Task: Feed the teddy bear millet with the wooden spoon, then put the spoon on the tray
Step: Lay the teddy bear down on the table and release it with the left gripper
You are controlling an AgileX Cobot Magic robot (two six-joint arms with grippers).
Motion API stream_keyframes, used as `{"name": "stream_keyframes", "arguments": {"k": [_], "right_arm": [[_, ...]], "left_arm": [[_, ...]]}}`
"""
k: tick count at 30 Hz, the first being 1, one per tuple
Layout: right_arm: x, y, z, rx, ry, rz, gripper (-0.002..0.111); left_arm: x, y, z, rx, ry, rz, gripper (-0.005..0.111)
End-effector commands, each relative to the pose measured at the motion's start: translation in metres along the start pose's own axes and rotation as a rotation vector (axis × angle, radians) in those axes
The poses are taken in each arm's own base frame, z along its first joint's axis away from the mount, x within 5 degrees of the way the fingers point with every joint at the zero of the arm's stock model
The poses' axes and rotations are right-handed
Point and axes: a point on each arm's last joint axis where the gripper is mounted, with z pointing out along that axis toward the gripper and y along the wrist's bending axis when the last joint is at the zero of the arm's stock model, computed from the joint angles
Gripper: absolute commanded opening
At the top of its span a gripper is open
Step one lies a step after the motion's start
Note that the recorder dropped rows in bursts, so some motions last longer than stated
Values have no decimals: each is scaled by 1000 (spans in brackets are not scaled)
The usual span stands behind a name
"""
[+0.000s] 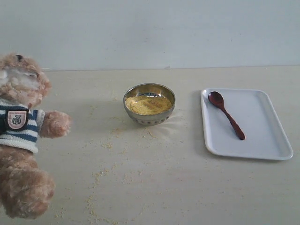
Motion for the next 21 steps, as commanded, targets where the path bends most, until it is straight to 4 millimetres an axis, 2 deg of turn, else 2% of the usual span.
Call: {"name": "stream_keyframes", "arguments": {"k": [1, 7, 9, 14, 21], "right_arm": [[-1, 0, -1, 2, -14, -3, 0], [-1, 0, -1, 2, -14, -3, 0], [-1, 0, -1, 2, -14, -3, 0], [-1, 0, -1, 2, -14, -3, 0], [-1, 0, -1, 2, -14, -1, 0]], "left_arm": [[-1, 6, 10, -15, 37, -35, 5], [9, 18, 36, 12, 170, -76, 6], [8, 22, 46, 25, 198, -86, 12], [11, 32, 70, 51, 274, -138, 39], [22, 41, 96, 117, 358, -203, 39]]}}
